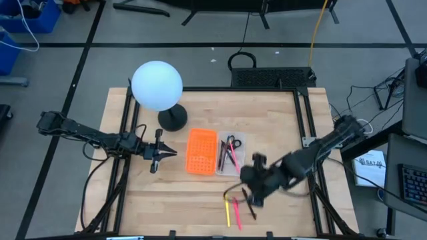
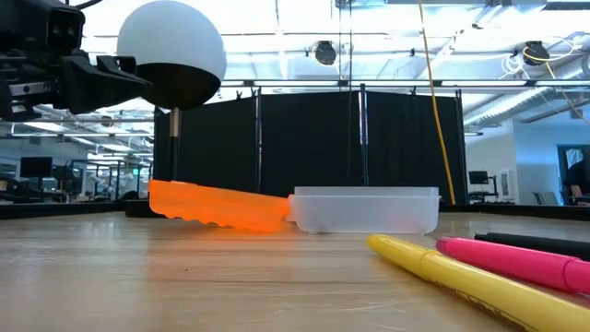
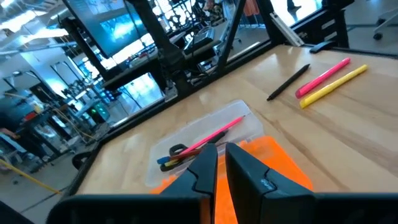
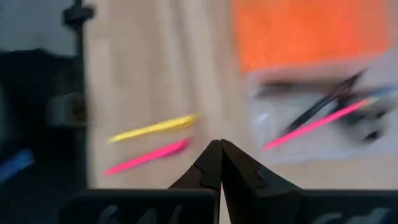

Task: Pick & place school supplies into a supply box
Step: Put the black pen into the orange supply box

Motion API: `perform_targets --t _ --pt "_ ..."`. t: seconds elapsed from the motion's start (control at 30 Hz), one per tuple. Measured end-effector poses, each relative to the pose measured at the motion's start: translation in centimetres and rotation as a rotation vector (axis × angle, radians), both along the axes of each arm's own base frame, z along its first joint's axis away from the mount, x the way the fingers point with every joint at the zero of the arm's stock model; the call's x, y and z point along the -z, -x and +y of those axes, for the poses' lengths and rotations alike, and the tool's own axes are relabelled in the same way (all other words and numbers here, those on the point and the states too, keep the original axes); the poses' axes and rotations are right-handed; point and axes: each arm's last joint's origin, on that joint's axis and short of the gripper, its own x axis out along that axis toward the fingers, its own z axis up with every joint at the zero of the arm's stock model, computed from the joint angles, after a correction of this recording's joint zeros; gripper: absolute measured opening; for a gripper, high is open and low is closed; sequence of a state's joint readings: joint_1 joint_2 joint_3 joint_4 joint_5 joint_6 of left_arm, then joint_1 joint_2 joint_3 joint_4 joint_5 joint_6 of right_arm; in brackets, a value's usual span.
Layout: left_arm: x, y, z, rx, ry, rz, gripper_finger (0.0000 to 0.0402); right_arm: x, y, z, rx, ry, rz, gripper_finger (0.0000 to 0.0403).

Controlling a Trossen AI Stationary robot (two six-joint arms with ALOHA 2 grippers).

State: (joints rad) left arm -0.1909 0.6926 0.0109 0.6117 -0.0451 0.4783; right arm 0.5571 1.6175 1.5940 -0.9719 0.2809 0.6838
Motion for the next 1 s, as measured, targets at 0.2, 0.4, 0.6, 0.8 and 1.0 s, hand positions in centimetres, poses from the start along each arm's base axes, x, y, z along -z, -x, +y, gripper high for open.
perform_targets --t 0.2,0.4,0.6,0.8,1.0 --pt "-0.4 0.0 0.0 -0.006 -0.039 -0.044 0.0042 3.5 -1.3 5.4 0.078 -0.195 0.204 0.0" --pt "-0.5 0.0 0.0 -0.006 -0.036 -0.058 0.0042 7.5 -1.8 7.8 0.252 -0.193 0.273 0.0001" --pt "-0.5 0.0 0.0 -0.007 -0.034 -0.058 0.0042 8.7 -2.0 9.0 0.352 -0.219 0.247 0.0046" --pt "-0.5 0.0 0.0 -0.007 -0.033 -0.057 0.0042 9.3 -1.6 8.6 0.527 -0.24 0.267 0.0125" --pt "-0.5 0.0 0.0 -0.007 -0.033 -0.054 0.0042 11.6 -1.3 7.4 0.639 -0.239 0.334 0.0165"
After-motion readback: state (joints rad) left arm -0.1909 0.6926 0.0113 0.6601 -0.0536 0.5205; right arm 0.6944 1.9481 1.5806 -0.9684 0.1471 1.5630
